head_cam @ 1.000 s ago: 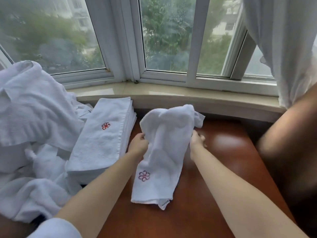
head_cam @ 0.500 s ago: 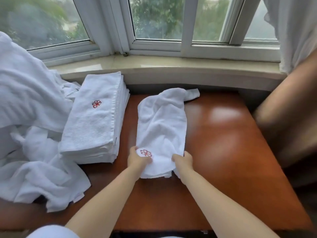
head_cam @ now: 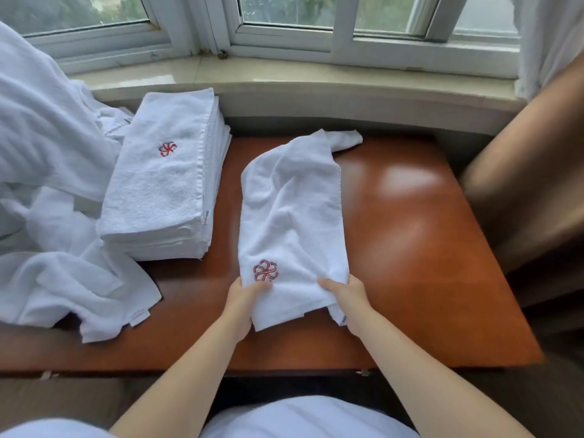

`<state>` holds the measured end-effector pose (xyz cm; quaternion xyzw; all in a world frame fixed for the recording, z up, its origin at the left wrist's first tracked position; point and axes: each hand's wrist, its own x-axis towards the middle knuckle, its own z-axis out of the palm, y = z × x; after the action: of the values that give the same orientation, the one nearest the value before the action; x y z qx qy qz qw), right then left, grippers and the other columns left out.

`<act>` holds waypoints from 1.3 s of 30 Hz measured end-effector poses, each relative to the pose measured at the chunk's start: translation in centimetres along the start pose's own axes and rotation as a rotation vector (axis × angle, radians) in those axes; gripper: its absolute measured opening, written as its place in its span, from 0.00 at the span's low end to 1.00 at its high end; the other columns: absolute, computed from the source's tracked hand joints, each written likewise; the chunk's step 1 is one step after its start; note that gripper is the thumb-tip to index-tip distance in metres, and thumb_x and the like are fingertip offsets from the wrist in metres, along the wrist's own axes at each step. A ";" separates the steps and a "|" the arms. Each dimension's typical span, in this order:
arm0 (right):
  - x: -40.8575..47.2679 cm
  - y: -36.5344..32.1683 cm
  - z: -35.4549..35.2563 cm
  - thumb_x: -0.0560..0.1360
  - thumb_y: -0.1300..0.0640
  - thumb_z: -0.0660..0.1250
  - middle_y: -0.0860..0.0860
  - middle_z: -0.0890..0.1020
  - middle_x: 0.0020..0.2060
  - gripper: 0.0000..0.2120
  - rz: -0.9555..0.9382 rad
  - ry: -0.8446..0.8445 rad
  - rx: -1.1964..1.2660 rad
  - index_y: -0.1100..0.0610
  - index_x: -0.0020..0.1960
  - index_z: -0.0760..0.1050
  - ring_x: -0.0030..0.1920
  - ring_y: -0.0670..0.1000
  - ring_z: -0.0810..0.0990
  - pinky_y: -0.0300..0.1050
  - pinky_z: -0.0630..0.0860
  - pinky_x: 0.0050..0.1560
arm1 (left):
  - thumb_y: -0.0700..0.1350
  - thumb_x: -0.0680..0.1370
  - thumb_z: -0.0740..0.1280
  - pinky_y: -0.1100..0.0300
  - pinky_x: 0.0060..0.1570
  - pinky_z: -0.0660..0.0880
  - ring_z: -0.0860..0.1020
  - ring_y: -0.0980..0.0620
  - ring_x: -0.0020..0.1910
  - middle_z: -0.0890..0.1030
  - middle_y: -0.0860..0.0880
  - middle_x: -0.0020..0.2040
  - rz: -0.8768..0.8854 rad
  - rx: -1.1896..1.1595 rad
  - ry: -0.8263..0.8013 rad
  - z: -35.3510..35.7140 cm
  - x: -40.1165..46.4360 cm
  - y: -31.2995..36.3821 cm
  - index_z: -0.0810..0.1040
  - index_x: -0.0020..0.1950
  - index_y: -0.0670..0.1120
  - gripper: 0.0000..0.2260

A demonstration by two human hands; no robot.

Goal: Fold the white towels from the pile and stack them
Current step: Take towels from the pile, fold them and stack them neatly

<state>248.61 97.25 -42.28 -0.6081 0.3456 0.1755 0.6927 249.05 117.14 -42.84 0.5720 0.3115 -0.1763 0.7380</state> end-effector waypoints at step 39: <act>-3.1 -7.5 -7.4 0.78 0.67 0.56 0.54 0.75 0.28 0.12 -0.248 -0.118 0.631 0.62 0.42 0.77 0.24 0.50 0.74 0.36 0.69 0.24 | 0.50 0.79 0.64 0.46 0.50 0.79 0.80 0.45 0.56 0.75 0.48 0.65 0.008 0.059 -0.318 -0.5 -5.8 6.3 0.63 0.75 0.54 0.25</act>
<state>249.40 89.16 -34.87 -0.3901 0.2657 0.0094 0.8815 248.49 118.89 -34.42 0.5595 0.1831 -0.2704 0.7618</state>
